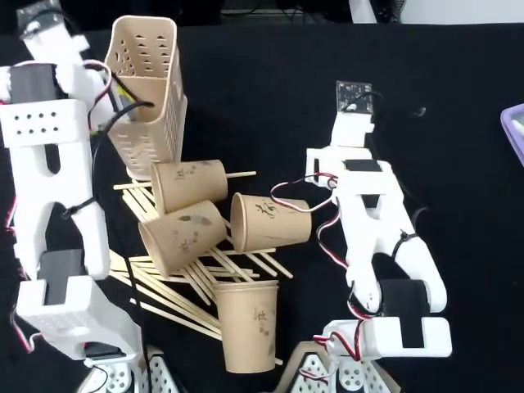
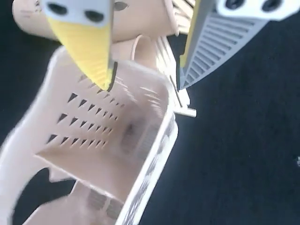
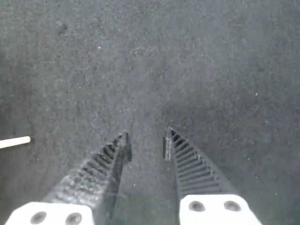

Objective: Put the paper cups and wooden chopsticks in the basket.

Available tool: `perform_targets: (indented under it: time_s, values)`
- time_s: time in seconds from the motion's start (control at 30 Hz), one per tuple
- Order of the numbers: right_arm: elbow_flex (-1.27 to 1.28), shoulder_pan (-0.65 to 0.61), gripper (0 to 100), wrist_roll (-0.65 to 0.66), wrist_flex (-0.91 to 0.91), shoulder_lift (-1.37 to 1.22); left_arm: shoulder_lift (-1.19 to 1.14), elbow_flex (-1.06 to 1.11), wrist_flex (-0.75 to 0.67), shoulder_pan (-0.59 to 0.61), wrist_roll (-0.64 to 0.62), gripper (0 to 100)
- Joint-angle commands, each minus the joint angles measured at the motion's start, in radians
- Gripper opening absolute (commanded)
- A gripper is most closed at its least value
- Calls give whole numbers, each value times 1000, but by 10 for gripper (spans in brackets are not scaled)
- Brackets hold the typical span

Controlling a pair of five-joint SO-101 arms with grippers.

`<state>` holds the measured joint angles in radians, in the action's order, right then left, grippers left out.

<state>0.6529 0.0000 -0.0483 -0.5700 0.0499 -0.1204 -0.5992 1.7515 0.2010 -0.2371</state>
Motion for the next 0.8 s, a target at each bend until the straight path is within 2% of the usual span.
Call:
perform_targets:
  time_s: [0.0,0.2,0.37,0.6,0.77]
  values:
    - [-1,-20,128,-8,23,2,48,117,-40,-27,-3,224]
    - [-1,-20,128,-8,23,2,58,237,-169,-39,-3,206]
    - [-1,-20,128,-8,23,2,49,242,-301,-44,29,22]
    - [-1,-20,128,-8,23,2,49,245,-476,-36,137,48]
    - [-1,-20,128,-8,23,2,49,246,-485,-39,173,179]
